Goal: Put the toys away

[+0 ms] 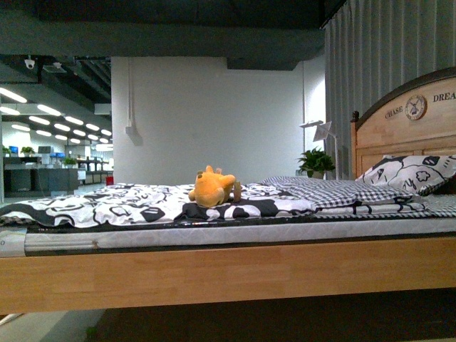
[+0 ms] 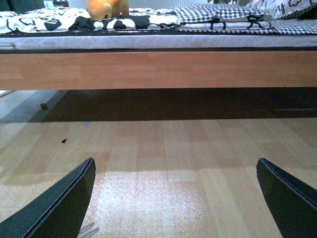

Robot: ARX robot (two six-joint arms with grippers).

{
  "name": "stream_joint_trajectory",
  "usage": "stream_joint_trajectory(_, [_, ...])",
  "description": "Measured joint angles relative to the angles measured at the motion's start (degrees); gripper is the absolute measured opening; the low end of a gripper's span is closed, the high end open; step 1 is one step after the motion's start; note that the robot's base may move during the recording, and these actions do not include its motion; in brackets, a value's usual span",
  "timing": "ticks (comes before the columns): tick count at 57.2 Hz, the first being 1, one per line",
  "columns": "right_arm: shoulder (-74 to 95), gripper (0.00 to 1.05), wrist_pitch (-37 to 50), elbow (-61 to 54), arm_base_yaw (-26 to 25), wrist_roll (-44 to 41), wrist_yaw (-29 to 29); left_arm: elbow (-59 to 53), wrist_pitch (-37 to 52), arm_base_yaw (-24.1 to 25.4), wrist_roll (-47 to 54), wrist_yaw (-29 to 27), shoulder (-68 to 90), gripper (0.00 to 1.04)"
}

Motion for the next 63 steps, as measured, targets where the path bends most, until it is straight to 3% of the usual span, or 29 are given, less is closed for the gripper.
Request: stream_joint_trajectory(63, [0.0, 0.98, 0.0, 0.0, 0.0, 0.0, 0.0, 0.0, 0.0, 0.0, 0.0, 0.0, 0.0, 0.98])
